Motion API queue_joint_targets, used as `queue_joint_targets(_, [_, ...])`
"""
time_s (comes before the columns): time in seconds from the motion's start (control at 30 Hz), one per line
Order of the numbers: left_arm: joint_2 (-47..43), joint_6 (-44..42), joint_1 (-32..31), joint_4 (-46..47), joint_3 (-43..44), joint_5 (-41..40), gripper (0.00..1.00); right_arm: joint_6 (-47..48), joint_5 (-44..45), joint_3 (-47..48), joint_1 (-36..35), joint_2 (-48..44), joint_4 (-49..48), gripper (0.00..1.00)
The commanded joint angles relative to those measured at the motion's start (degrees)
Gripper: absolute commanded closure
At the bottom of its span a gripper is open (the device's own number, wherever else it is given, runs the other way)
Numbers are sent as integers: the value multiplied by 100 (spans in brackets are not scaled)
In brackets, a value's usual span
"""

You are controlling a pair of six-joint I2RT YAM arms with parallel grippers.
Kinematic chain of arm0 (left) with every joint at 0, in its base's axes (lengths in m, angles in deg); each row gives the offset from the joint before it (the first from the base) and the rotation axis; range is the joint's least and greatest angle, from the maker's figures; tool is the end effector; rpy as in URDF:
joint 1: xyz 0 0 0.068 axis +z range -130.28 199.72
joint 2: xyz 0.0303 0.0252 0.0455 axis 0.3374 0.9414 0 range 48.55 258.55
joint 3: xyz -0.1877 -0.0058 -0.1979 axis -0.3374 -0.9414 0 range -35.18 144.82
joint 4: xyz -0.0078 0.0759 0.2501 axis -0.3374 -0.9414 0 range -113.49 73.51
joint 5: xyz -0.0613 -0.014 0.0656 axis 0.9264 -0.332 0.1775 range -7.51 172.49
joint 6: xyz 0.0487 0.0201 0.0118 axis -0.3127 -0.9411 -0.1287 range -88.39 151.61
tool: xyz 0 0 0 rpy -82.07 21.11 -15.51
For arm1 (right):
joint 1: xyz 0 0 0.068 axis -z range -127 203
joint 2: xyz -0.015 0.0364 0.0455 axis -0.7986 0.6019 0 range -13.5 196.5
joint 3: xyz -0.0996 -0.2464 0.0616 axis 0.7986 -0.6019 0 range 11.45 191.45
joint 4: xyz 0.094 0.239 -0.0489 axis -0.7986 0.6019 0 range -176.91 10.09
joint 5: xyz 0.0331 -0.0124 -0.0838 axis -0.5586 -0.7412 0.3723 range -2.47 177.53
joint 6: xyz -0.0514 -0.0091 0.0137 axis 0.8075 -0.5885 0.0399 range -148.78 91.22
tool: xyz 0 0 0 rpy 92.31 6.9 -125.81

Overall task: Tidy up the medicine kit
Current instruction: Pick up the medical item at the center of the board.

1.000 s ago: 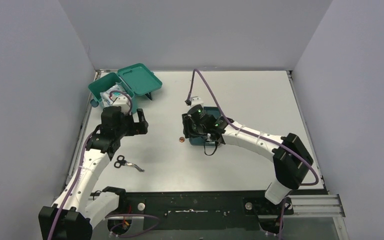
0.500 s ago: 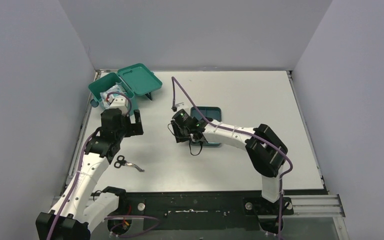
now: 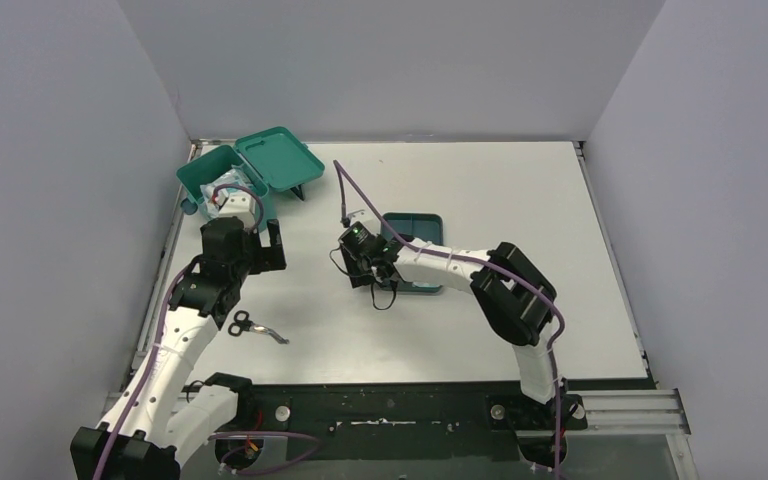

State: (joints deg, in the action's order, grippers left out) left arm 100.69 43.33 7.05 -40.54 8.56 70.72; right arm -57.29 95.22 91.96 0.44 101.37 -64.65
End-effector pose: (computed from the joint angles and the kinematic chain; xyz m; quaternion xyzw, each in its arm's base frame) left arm 0.1977 -0.0369 0.2871 -0.0422 0.8723 -0.0133 0.4870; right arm 0.2635 0.3363 0.1730 -0.1802 0.9388 0.1374 0.2596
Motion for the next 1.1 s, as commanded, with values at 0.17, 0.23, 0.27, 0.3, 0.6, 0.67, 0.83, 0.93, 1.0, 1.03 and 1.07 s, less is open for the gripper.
queue_joint_targets(0.17, [-150,-56,-62,50,107,-118,3,105,255,387,-27,210,11,58])
queue_joint_targets(0.23, [-168,-56,-65,50,113,-140,3,117,263,387,-33,228,31,58])
queue_joint_targets(0.27, [-170,-56,-61,42,116,-137,3,118,284,386,-34,235,46,58])
queue_joint_targets(0.3, [-177,-56,-61,41,116,-141,3,118,299,388,-32,241,61,59])
queue_joint_targets(0.6, [-175,-56,-87,13,122,-194,3,96,385,321,-58,308,97,62])
queue_joint_targets(0.67, [-177,-54,-92,9,125,-186,3,100,427,303,-61,317,101,63])
queue_joint_targets(0.83, [-173,-56,-89,12,123,-194,3,115,496,290,-84,368,79,63])
queue_joint_targets(0.93, [-175,-56,-88,8,124,-198,3,125,481,290,-96,396,52,63])
queue_joint_targets(1.0, [-173,-52,-88,6,132,-209,3,127,480,298,-94,404,50,62])
queue_joint_targets(1.03, [-174,-56,-87,6,134,-218,3,127,484,299,-95,403,50,62])
queue_joint_targets(1.07, [-177,-56,-89,6,134,-220,3,131,492,299,-93,405,50,62])
